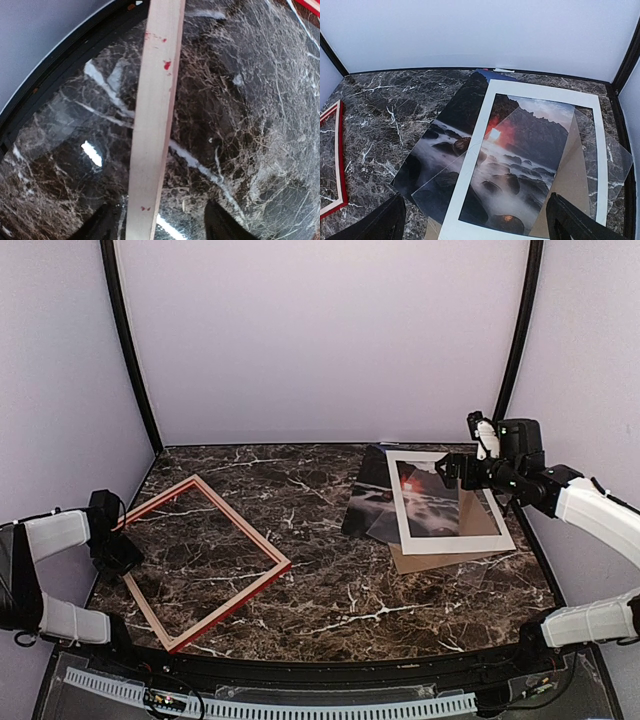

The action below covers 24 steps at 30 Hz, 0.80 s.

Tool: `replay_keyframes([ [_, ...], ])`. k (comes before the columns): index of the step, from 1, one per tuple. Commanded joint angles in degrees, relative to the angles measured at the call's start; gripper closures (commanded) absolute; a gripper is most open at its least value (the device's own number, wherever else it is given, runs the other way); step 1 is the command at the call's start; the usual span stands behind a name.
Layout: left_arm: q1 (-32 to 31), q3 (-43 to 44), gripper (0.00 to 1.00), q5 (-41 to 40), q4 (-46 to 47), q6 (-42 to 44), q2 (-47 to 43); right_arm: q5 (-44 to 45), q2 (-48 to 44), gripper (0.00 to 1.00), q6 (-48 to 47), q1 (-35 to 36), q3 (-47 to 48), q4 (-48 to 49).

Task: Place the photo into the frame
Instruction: Move the frame body to the center of the board.

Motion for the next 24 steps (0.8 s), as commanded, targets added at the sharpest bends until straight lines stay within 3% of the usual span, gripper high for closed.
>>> replay_keyframes([
  [1,0.3,-1.3,0.43,3.1,4.8,2.2,2.4,-0.6,0.2,0.01,0.5,0.4,1.5,0.9],
  [4,0.4,-1.1,0.54,5.4,7.4,5.4,4.4,-0.7,-0.2,0.01,0.5,0.4,1.4,0.4],
  [15,-1.4,2.0,0.74,14.3,13.3,10.7,12.9,-0.4,-0.3,0.01,0.9,0.4,1.7,-0.7],
  [24,-11.9,20.5,0.78,10.3,5.6,22.0,30.2,0.8,1.9,0.01,2.0,0.4,3.5,-3.0],
])
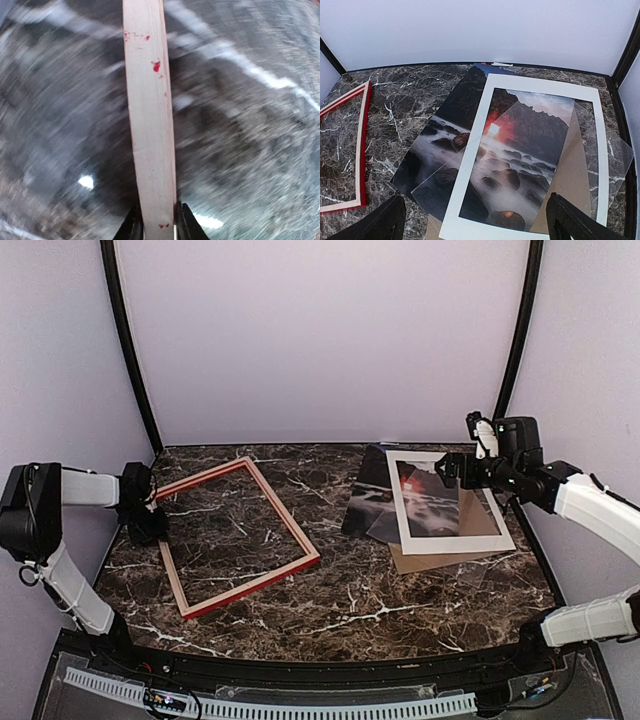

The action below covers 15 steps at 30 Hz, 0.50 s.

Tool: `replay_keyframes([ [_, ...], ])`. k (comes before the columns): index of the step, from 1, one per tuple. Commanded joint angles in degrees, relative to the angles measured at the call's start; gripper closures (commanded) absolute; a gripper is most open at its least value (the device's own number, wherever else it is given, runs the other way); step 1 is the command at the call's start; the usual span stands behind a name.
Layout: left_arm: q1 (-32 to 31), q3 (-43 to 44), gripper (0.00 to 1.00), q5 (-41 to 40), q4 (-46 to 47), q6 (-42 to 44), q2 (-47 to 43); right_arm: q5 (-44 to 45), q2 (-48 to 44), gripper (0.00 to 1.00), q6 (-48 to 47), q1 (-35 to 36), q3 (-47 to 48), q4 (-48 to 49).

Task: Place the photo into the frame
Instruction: Move the frame body to the center of the board.

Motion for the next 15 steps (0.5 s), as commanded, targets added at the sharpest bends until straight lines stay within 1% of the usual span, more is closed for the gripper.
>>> replay_keyframes([
  [1,-4.1,7.0,0.8,1.4,-6.0,9.5,9.5,0.4,1.2,0.01,1.1,0.4,2.1,-0.9],
  [7,-7.9,16.0,0.81,0.4,-8.4,16.8,15.6,1.7,1.3,0.01,1.4,0.4,1.5,-1.8],
  [11,-10.4,19.0,0.81,0.4,-9.1,20.3,18.6,3.4,3.3,0.01,2.6,0.4,2.4,-3.5],
  [15,-12.5,20.6,0.81,0.6,-9.5,22.6,20.5,9.6,7.9,0.01,3.7,0.3,4.2,-7.0],
])
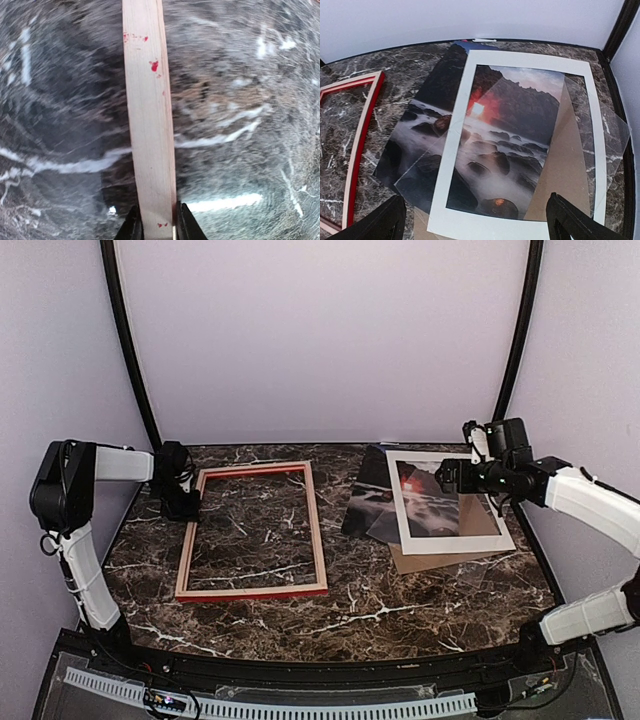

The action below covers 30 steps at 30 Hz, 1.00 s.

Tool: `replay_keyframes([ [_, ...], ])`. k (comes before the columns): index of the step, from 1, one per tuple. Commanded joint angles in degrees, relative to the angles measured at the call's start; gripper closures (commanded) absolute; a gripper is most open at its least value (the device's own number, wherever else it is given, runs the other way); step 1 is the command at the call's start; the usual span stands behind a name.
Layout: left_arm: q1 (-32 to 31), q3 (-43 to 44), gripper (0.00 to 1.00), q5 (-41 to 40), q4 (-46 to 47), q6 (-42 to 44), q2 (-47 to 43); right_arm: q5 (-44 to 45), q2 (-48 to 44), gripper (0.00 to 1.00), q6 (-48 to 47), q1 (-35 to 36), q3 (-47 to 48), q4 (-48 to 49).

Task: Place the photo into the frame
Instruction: Move the frame body to the center of the board.

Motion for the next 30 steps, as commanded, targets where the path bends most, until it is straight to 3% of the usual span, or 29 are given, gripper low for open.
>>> replay_keyframes([
  [1,-2.6,-0.1,0.81,0.3,-5.5,7.0,3.8,7.3,4.9,0.01,1.7,0.0,3.2,-3.9],
  [11,-4.6,-2.7,0.71,7.0,-5.1,5.9,0.2,5.3,11.9,0.01,4.0,-10.7,2.6,-4.3],
  [15,-4.7,-3.5,0.61,8.5,-5.2,4.5,-1.8,4.6,12.7,0.01,5.0,-16.3,0.8,-4.3],
  [18,-4.7,-3.4,0.46,8.5,-5.6,3.6,-4.1,2.3,12.8,0.01,6.1,-19.7,-1.1,-3.2],
  [21,-4.9,-2.3,0.36,8.5,-5.7,2.7,-6.3,-0.7,13.1,0.01,7.3,-24.4,-3.0,-1.4],
  [25,-7.0,-0.9,0.27,10.2,-3.8,0.8,-11.5,-4.2,14.4,0.01,8.8,-27.8,-4.8,1.3],
  [30,-13.2,0.7,0.24,12.0,1.6,-2.0,-14.1,-9.4,16.7,0.03,9.6,-29.2,-5.6,3.6],
])
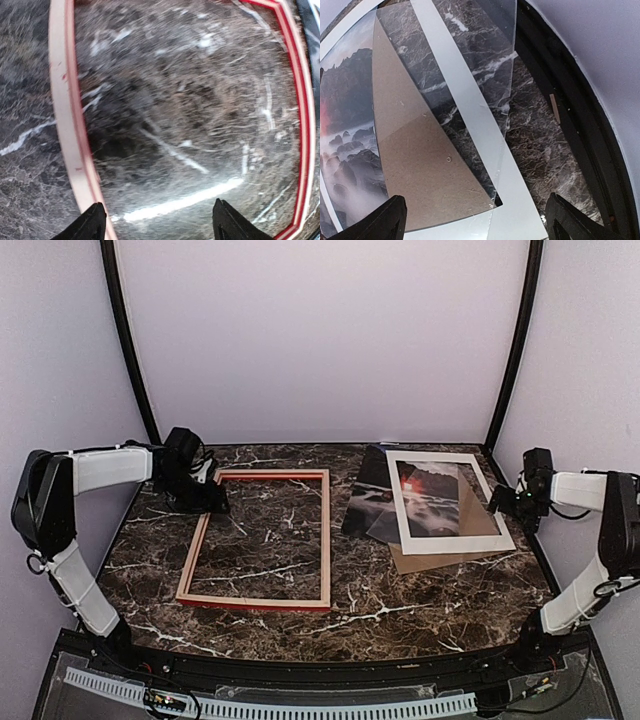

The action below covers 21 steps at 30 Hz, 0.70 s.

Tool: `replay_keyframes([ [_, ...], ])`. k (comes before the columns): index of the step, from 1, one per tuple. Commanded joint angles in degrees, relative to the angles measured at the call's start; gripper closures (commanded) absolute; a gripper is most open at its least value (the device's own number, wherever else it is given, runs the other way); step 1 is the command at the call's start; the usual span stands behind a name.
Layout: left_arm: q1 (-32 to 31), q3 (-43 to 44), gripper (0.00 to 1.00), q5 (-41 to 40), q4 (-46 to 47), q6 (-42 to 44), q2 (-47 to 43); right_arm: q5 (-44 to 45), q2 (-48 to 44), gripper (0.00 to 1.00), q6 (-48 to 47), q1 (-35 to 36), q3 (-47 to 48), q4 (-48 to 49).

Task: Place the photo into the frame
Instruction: Move the frame body to the center of the board, then pick up the glass panel from the mat board.

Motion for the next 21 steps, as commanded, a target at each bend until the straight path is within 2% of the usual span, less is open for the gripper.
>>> replay_keyframes([
  [1,-7.1,2.3,0.24,3.3,4.8,-3.0,-3.2,-5.8,1.9,0.04,1.6,-0.6,-0.9,4.4],
  [6,-14.8,5.4,0.25,6.1,12.1,-4.3,-0.5,-8.9,3.4,0.07,1.7,-1.0,-1.8,6.2],
  [11,-23.3,11.2,0.24,8.0,16.5,-5.1,7.7,-10.5,5.5,0.09,1.2,-1.1,-1.4,6.1],
  [16,-30.1,22.3,0.23,7.3,16.5,-4.0,17.7,-11.1,6.7,0.09,1.2,-1.3,-1.4,7.0],
  [21,-33.1,33.5,0.23,9.1,15.7,-4.4,26.4,-11.0,7.4,0.09,1.0,-1.7,-2.1,7.4],
])
